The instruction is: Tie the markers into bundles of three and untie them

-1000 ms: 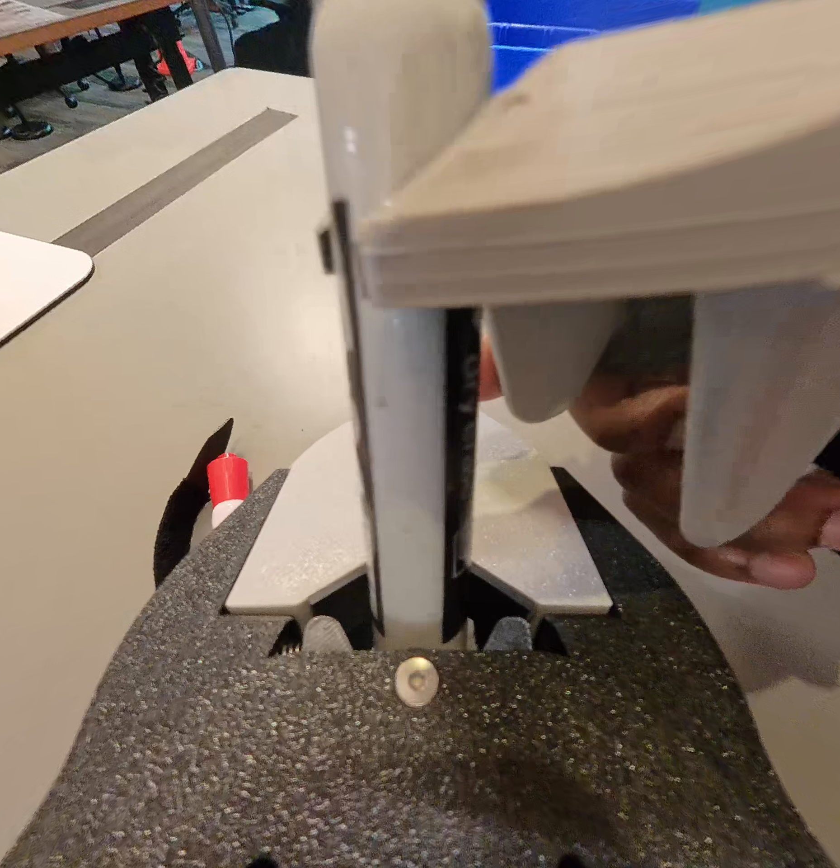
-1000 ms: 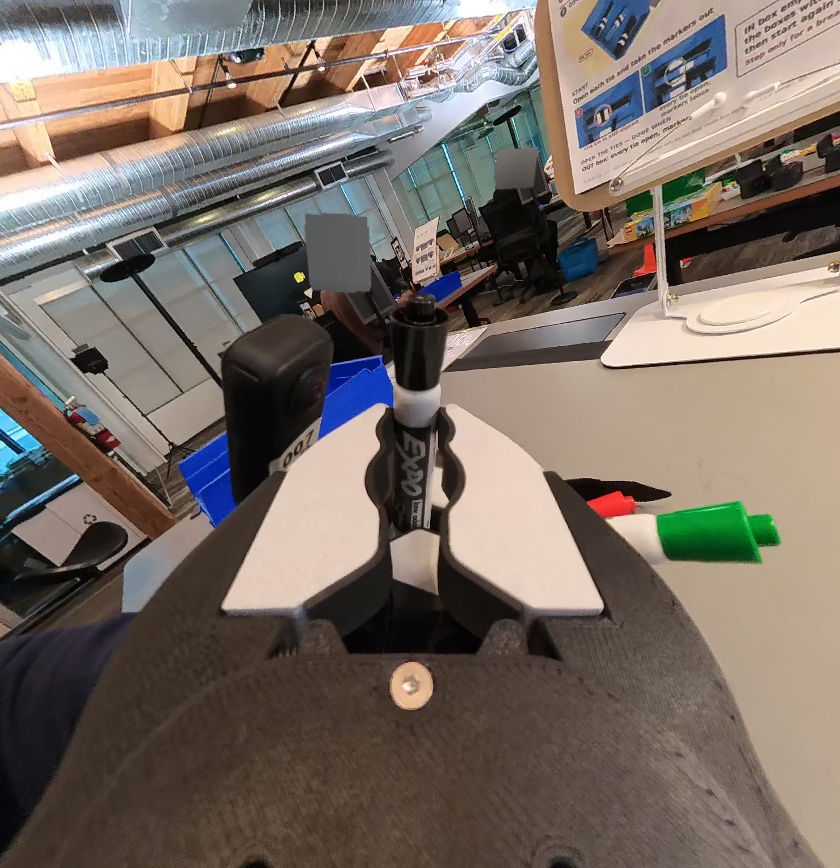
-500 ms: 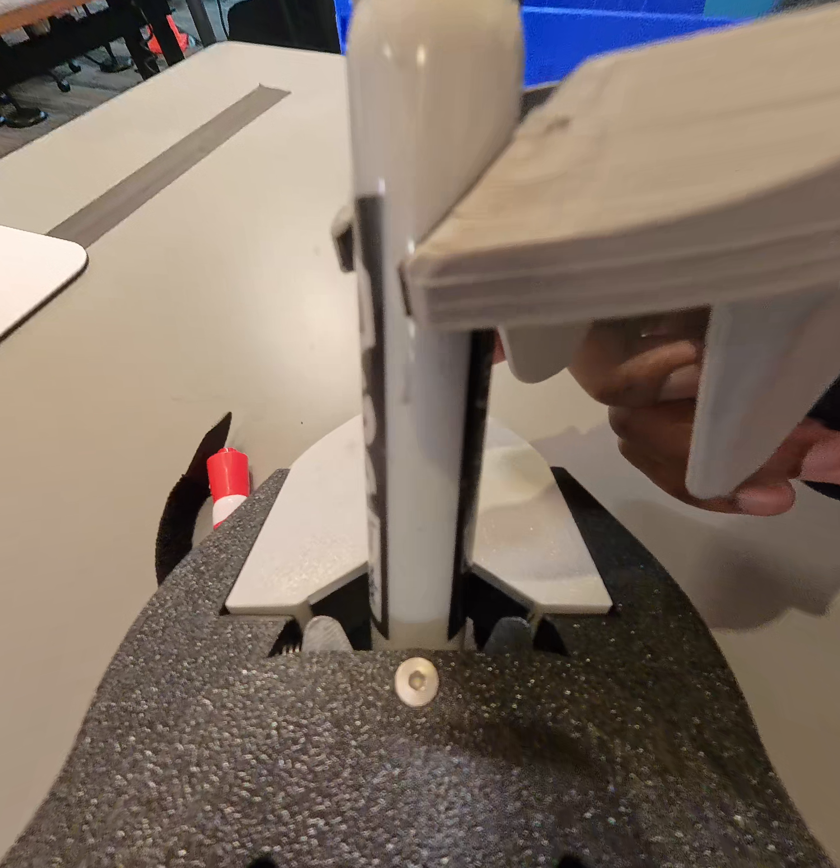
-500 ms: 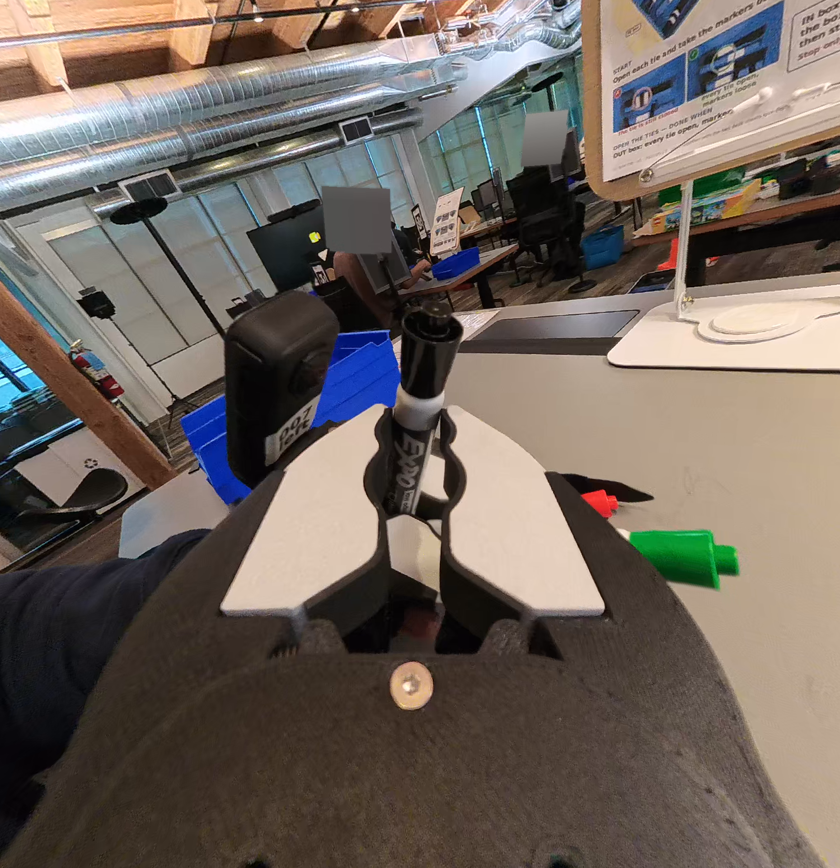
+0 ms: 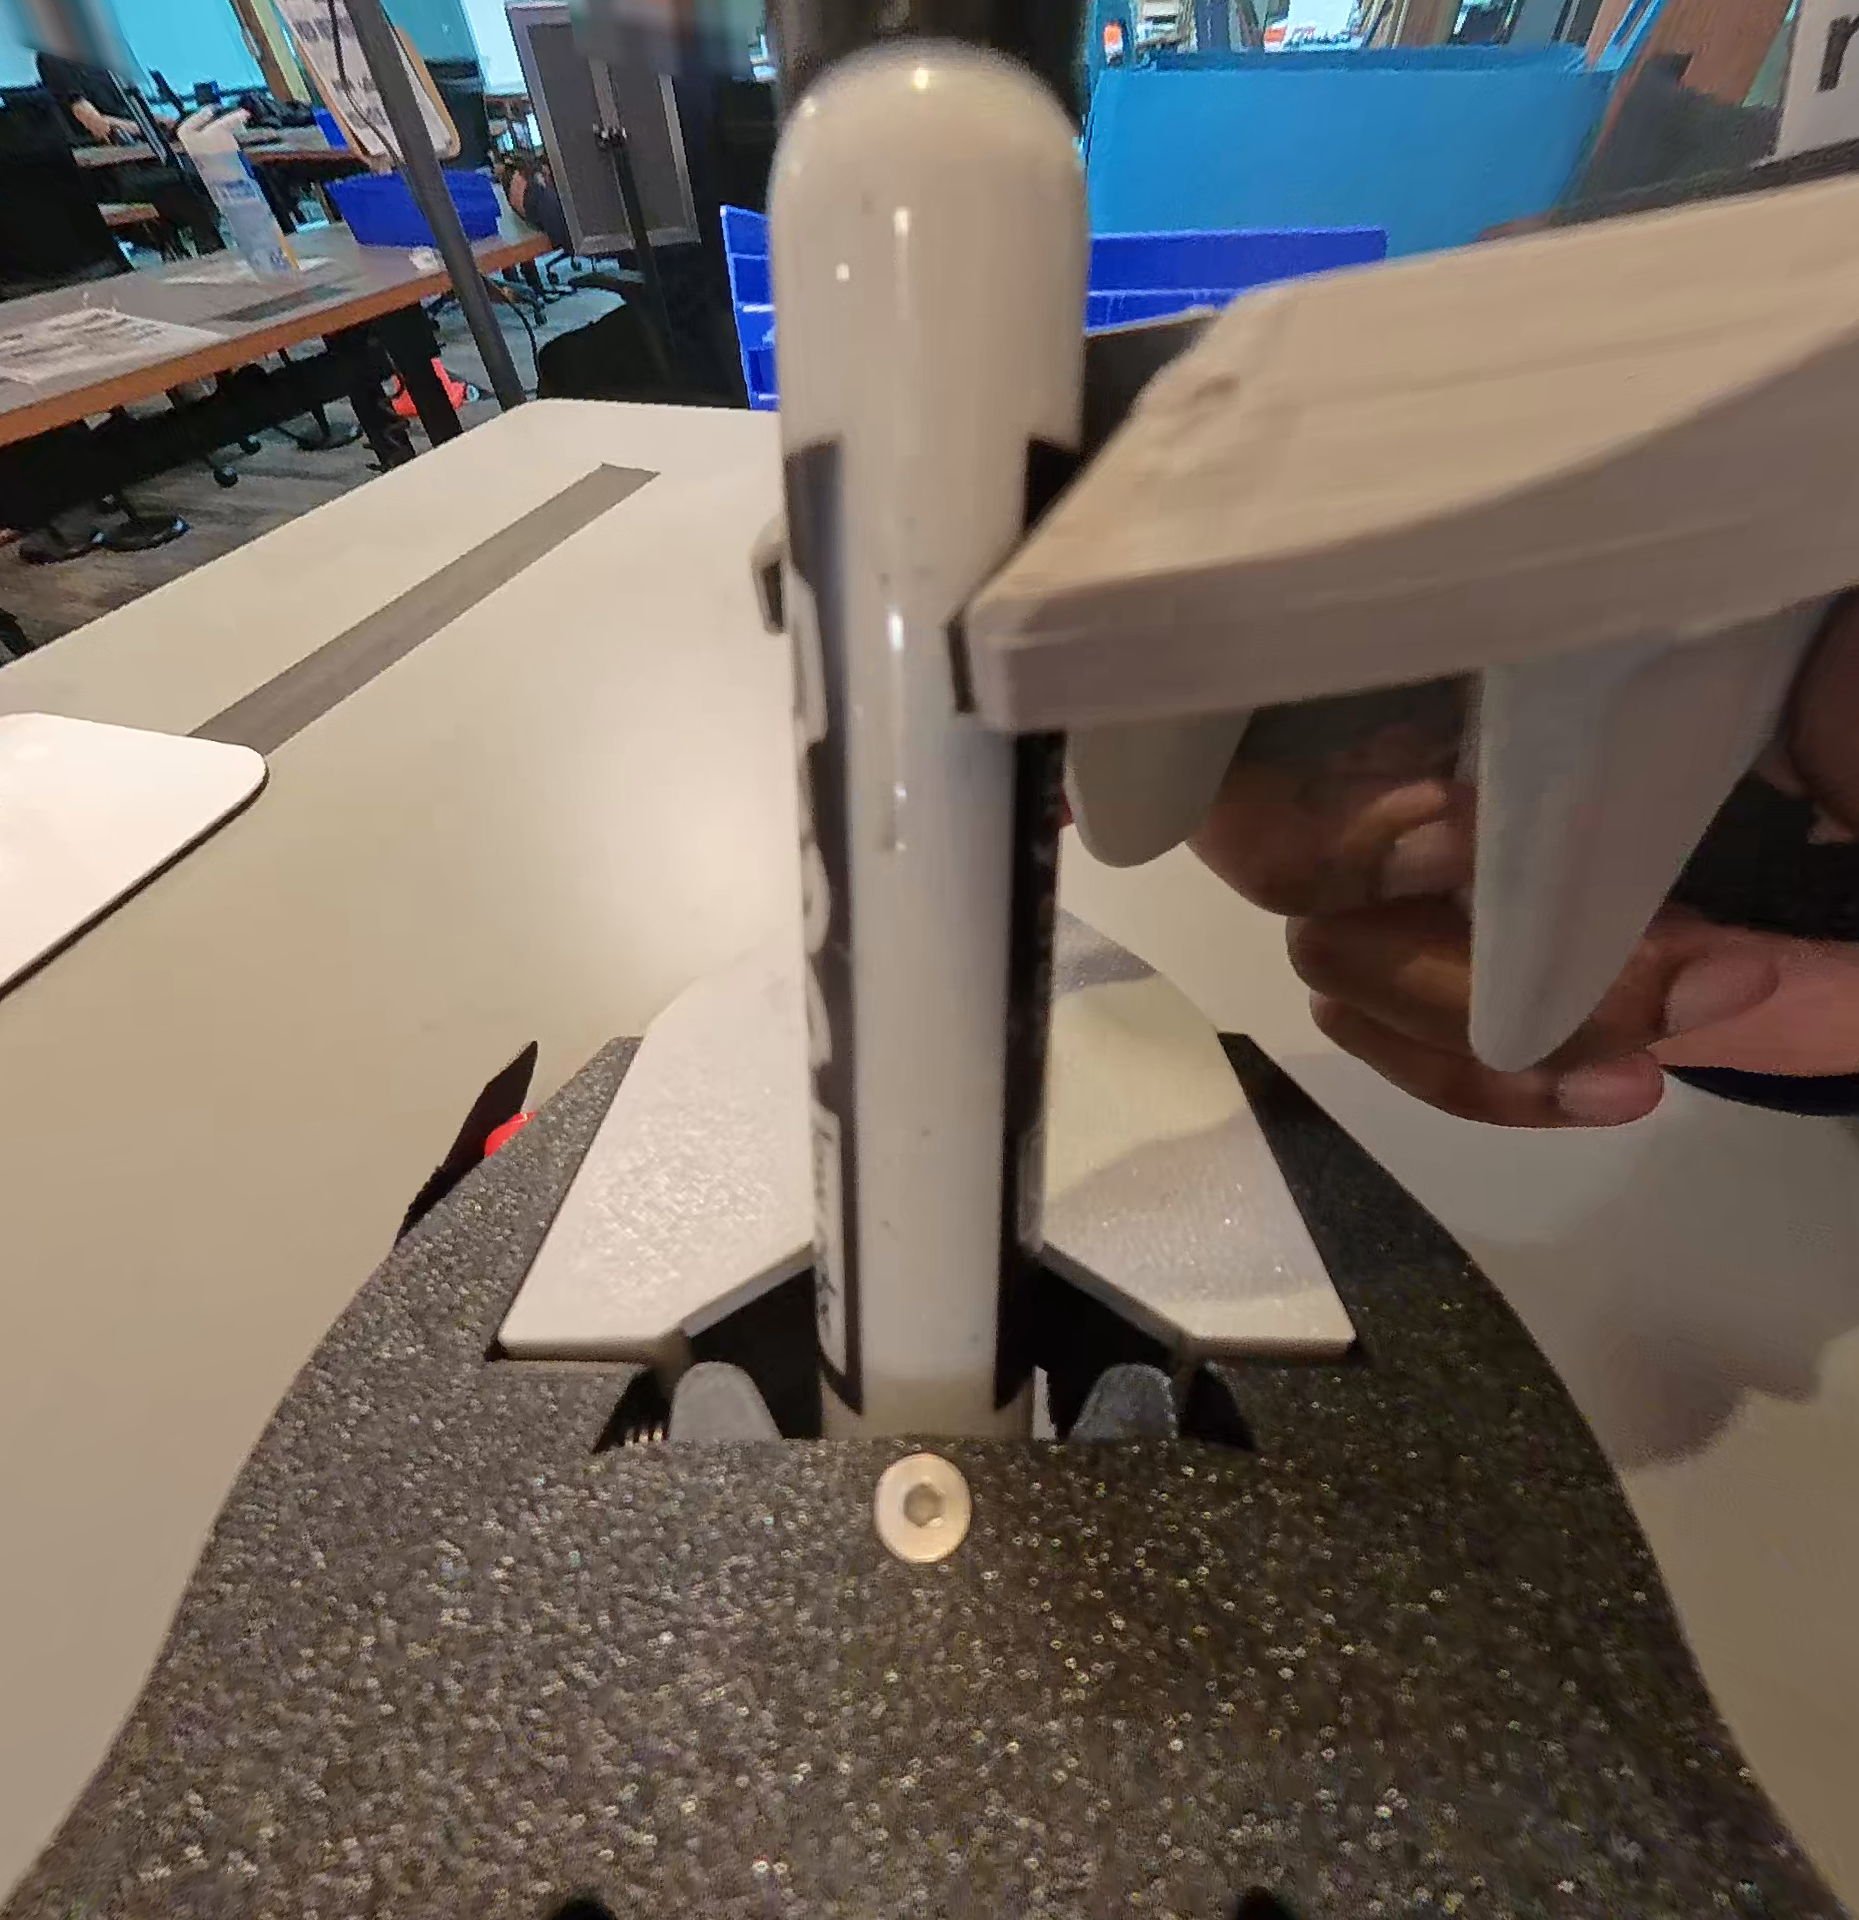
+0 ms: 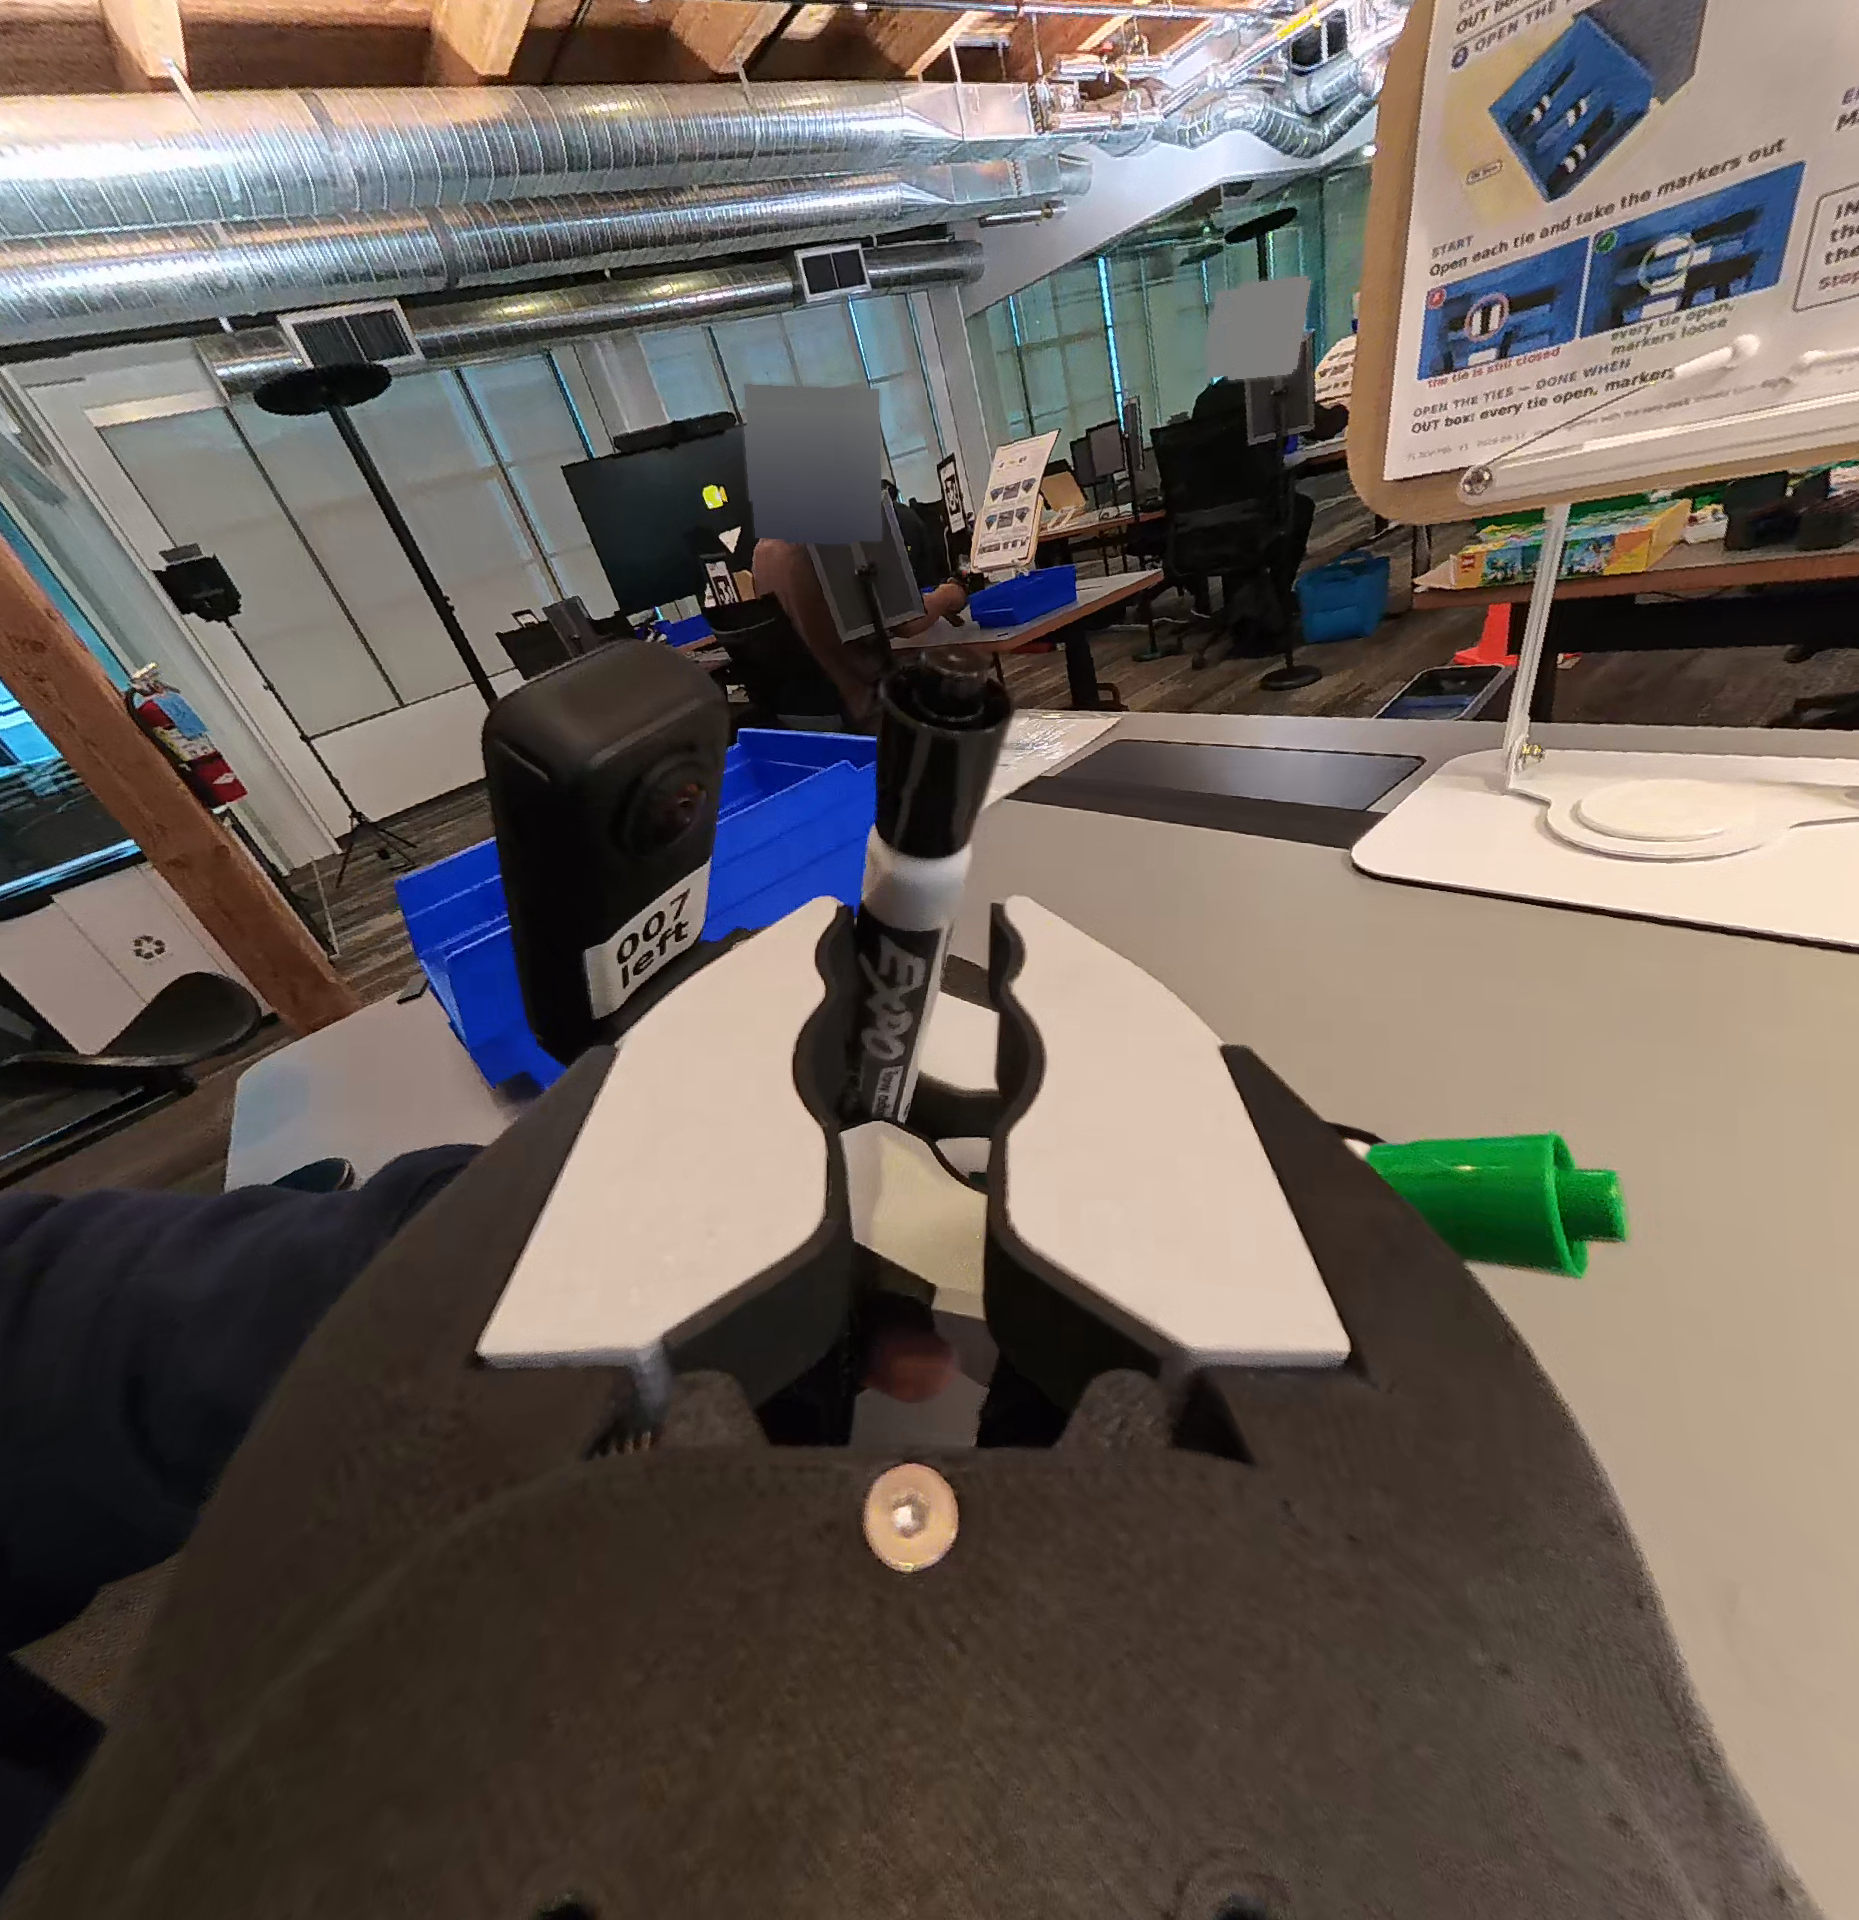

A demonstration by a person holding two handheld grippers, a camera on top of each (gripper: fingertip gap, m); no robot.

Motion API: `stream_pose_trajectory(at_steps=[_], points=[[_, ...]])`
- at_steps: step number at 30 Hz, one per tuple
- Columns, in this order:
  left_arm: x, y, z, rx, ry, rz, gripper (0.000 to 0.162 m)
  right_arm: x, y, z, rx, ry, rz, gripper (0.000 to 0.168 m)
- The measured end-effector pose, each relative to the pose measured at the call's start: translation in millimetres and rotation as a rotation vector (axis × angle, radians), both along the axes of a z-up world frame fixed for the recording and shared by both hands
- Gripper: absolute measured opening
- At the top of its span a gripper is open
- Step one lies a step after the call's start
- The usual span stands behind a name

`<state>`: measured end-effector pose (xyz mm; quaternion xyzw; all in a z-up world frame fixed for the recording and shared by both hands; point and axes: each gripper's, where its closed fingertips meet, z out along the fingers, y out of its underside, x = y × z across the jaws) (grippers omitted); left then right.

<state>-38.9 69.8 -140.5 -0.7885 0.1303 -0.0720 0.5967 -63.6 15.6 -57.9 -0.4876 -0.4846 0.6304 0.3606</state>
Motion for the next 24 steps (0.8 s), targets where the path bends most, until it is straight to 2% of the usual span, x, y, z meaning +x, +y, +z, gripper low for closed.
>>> stream_pose_trajectory(at_steps=[9,14,16,19,22,24], points=[[-15.8,-3.9,12.3,0.044,-0.007,0.039,0.023,16.6,4.1,13.2,0.030,0.028,0.040,0.033],[-50.0,-11.7,20.0,0.053,-0.011,0.118,0.023,36.3,44.9,16.2,0.183,0.021,-0.005,0.032],[-66.1,-15.6,22.3,0.059,0.005,0.157,0.023,31.9,70.6,-0.1,0.223,-0.057,-0.028,0.033],[-89.9,-22.7,21.3,0.046,0.025,0.208,0.023,12.8,99.5,-40.8,0.271,-0.217,-0.002,0.033],[-110.2,-30.4,15.3,0.021,0.039,0.244,0.023,-12.6,107.1,-90.8,0.344,-0.391,0.110,0.039],[-119.2,-34.5,9.5,-0.005,0.035,0.251,0.023,-27.3,98.9,-118.7,0.356,-0.495,0.239,0.043]])
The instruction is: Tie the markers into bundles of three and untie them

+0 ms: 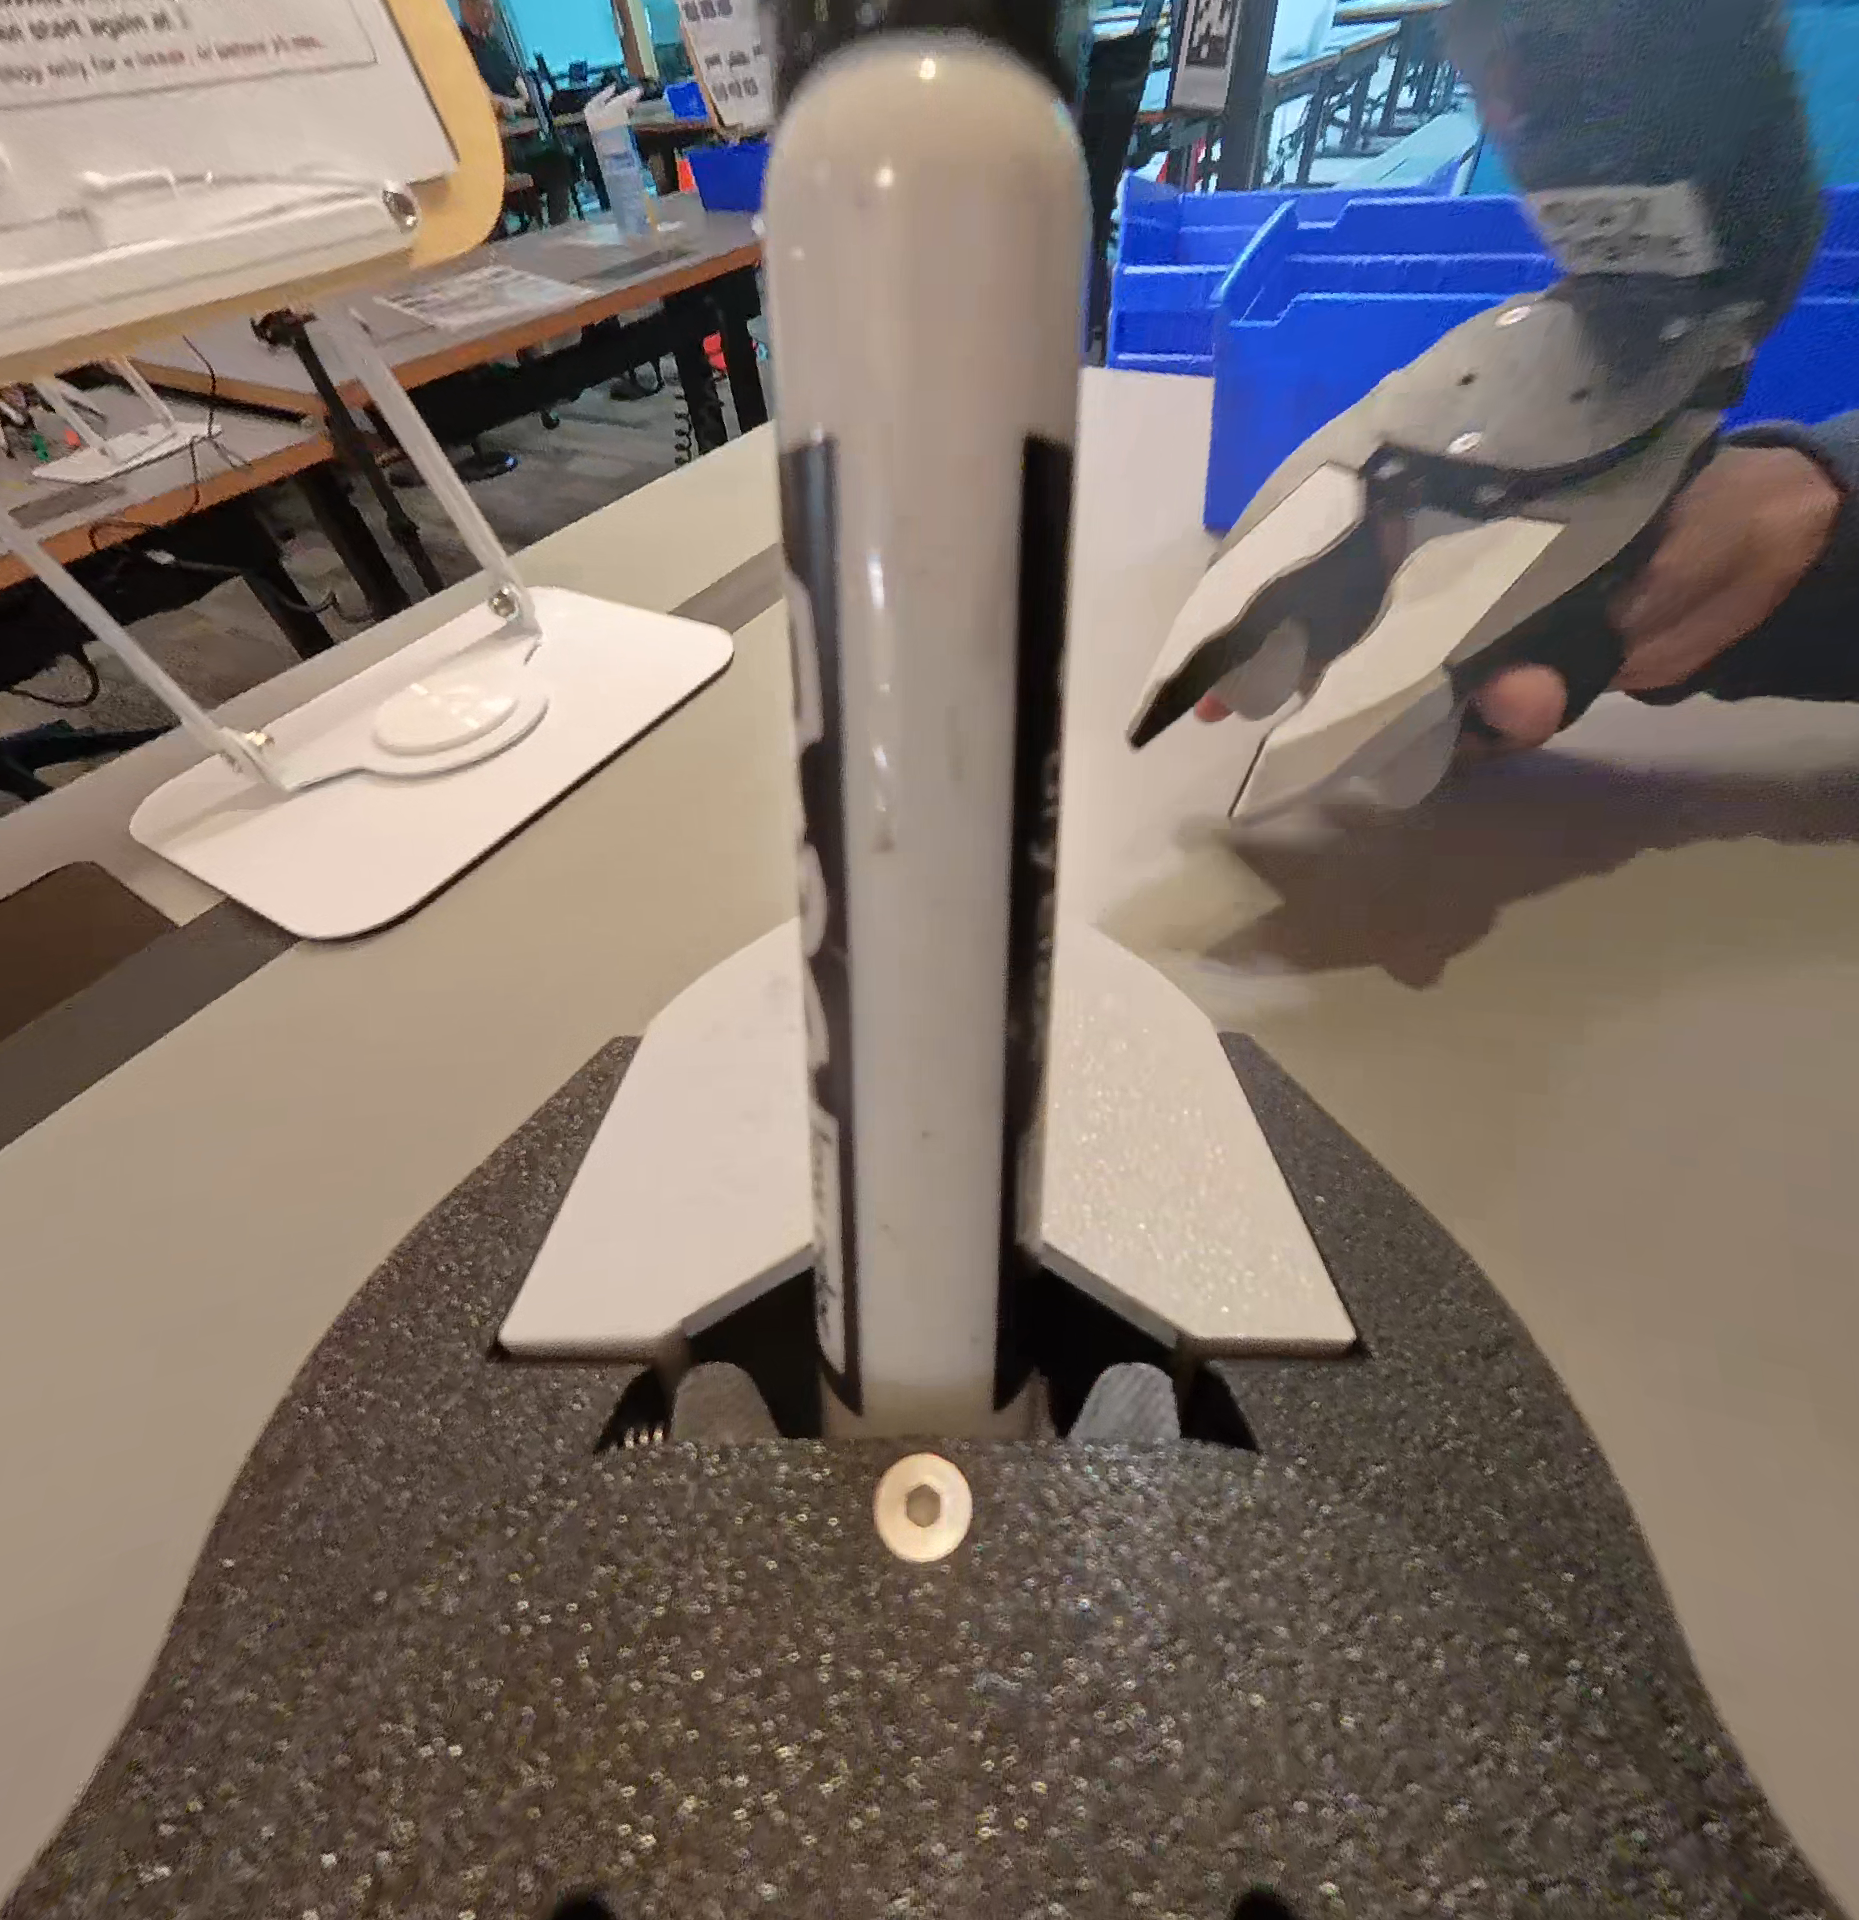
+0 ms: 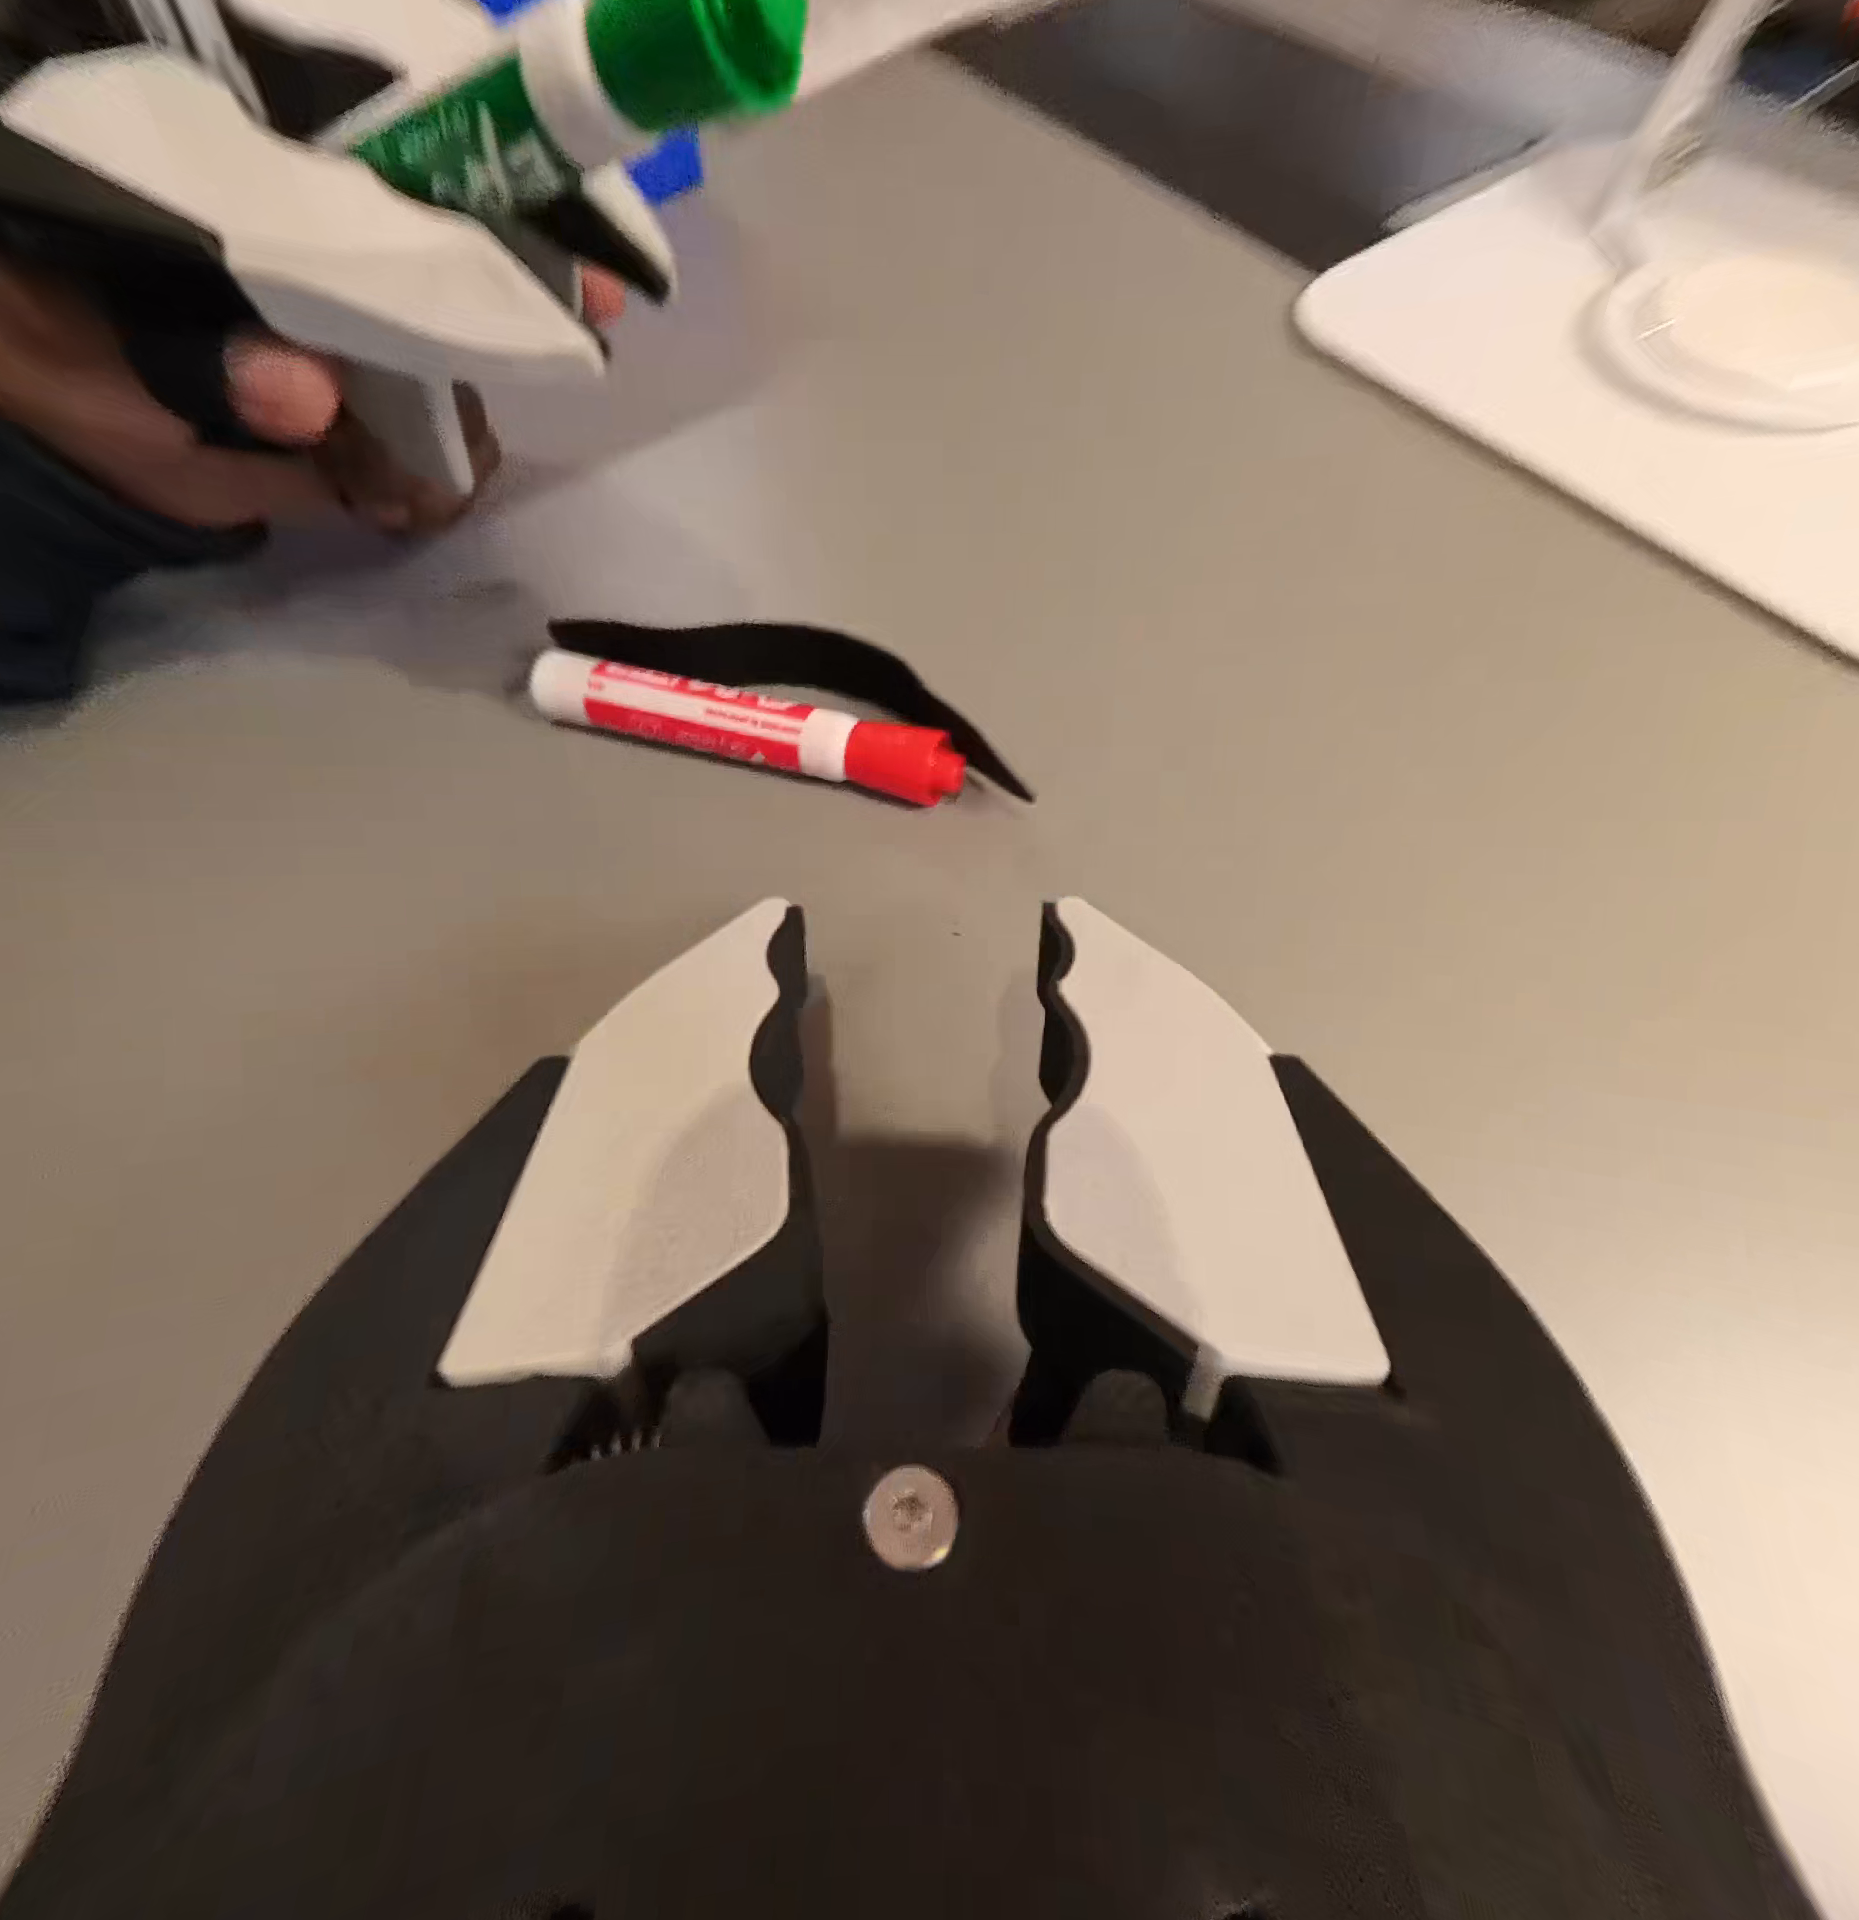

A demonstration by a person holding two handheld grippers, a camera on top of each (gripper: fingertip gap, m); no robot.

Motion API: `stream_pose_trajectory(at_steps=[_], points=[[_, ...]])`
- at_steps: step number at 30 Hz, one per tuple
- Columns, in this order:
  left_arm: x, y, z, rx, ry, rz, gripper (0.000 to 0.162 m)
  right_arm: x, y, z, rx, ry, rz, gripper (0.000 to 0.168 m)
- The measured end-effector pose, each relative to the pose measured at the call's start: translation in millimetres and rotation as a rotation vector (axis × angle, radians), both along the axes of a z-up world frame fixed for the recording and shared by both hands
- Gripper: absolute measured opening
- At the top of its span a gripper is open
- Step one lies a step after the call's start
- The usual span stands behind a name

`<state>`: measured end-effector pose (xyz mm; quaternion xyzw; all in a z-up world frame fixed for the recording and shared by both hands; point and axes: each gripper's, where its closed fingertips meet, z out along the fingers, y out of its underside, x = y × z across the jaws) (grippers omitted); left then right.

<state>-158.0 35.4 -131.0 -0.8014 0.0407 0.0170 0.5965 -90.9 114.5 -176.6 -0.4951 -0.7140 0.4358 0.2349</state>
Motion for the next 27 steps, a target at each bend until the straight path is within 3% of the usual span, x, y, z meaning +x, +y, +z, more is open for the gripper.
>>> stream_pose_trajectory(at_steps=[2,7,13,21,27], points=[[-5.4,-2.2,-3.1,-0.009,-0.015,0.004,0.023,-11.7,-15.6,-14.5,0.011,-0.057,0.123,0.043],[-6.5,-2.8,-7.1,-0.016,-0.044,-0.010,0.023,-28.9,-53.8,-16.4,0.171,0.015,0.396,0.043],[-1.5,-3.1,-5.9,0.006,-0.082,-0.057,0.023,-40.1,-68.0,-13.3,0.129,0.024,0.563,0.045],[6.4,-5.8,-7.4,0.030,-0.106,-0.149,0.023,-46.2,-64.1,-43.5,0.328,-0.066,0.647,0.041],[5.1,-7.4,-6.2,0.038,-0.116,-0.157,0.023,-43.0,-69.5,-25.8,0.419,0.036,0.651,0.041]])
